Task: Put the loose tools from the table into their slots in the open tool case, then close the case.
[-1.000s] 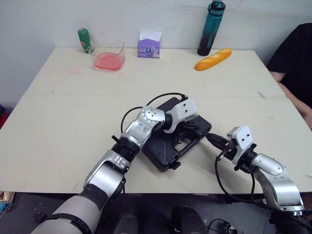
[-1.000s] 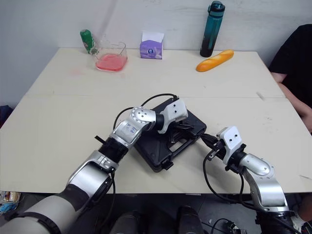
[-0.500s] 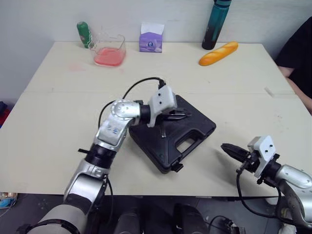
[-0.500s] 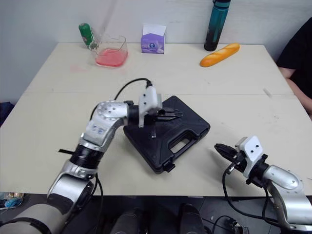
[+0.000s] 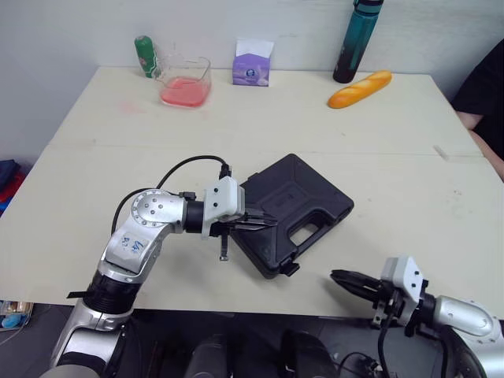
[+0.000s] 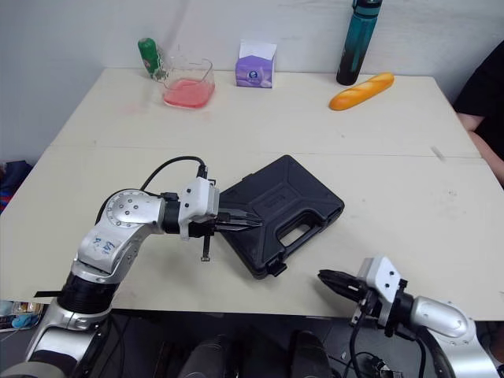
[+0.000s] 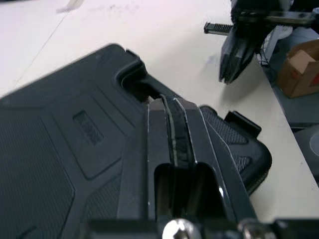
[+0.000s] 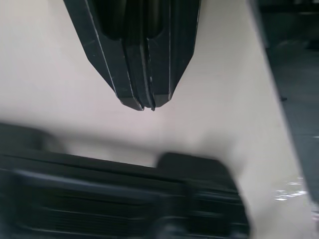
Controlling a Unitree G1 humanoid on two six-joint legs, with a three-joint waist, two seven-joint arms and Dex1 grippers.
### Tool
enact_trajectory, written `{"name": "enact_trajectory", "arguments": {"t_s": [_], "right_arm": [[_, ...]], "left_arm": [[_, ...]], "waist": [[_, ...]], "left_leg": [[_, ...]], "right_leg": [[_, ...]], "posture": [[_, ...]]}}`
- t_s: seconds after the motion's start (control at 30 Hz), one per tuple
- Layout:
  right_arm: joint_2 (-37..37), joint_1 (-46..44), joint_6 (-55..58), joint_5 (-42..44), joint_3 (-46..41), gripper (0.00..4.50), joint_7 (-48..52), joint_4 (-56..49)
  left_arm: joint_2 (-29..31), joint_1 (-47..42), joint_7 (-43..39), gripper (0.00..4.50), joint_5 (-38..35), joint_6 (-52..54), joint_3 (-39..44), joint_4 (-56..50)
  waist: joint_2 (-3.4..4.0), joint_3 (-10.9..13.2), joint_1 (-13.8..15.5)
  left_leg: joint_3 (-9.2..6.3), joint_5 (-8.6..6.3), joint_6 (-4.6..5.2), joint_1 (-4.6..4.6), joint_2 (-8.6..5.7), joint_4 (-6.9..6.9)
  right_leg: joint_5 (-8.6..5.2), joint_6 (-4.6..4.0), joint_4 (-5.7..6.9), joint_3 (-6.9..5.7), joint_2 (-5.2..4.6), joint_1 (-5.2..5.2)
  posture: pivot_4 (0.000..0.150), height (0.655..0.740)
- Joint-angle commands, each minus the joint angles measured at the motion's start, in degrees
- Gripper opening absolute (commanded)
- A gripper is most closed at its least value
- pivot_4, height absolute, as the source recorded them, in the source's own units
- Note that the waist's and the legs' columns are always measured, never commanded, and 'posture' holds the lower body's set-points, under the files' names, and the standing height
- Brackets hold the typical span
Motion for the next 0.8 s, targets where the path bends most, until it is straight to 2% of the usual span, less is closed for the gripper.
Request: {"name": "enact_trajectory", "arguments": {"t_s": [0.03, 0.27, 0.43, 0.57, 0.8], "right_arm": [[-0.1, -1.3, -2.0, -0.9, 2.9, 0.04, 1.4, -0.9], [0.9, -6.2, -1.3, -2.1, 8.4, 0.04, 1.3, 0.7], [2.0, -8.8, -1.0, -3.4, 12.1, 0.04, 0.6, 1.8], [2.6, -10.6, -1.0, -3.3, 13.7, 0.04, 0.7, 2.4], [3.6, -11.9, -1.7, -2.9, 14.7, 0.04, 1.1, 2.6]], "left_arm": [[0.6, 1.8, 0.6, 0.0, 0.4, 0.2, -1.8, -2.1], [2.3, 7.8, 0.1, 0.0, 3.6, -2.3, -6.2, -1.1], [4.4, 9.9, 1.3, 0.0, 9.3, -4.2, -10.5, 4.0], [4.5, 10.5, 2.7, 0.0, 9.1, -2.7, -10.6, 4.2], [5.5, 10.8, 3.4, 0.0, 9.2, -2.2, -10.4, 4.4]], "waist": [[0.01, 0.0, 0.0], [0.01, 0.0, -0.1], [0.02, 0.0, 0.1], [0.08, -0.1, 0.0], [0.06, -0.3, 0.1]], "left_leg": [[0.0, 0.0, 0.0, 0.02, 0.01, 0.0], [0.02, 0.01, -0.06, 0.03, 0.06, 0.0], [-0.05, 0.01, -0.03, 0.12, 0.0, 0.0], [-0.03, -0.15, 0.03, 0.61, 0.02, -0.01], [-0.03, -0.17, 0.0, 0.66, 0.05, -0.01]], "right_leg": [[0.0, -0.01, 0.0, 0.0, 0.01, 0.0], [-0.03, -0.06, 0.01, -0.01, 0.03, -0.03], [-0.04, -0.08, 0.01, -0.07, -0.07, 0.11], [-0.05, -0.11, -0.02, -0.03, -0.39, 0.55], [-0.06, -0.13, -0.01, 0.18, -0.46, 0.56]], "posture": [[0.15, 0.74], [0.15, 0.74], [0.15, 0.74], [0.15, 0.74], [0.15, 0.74]]}}
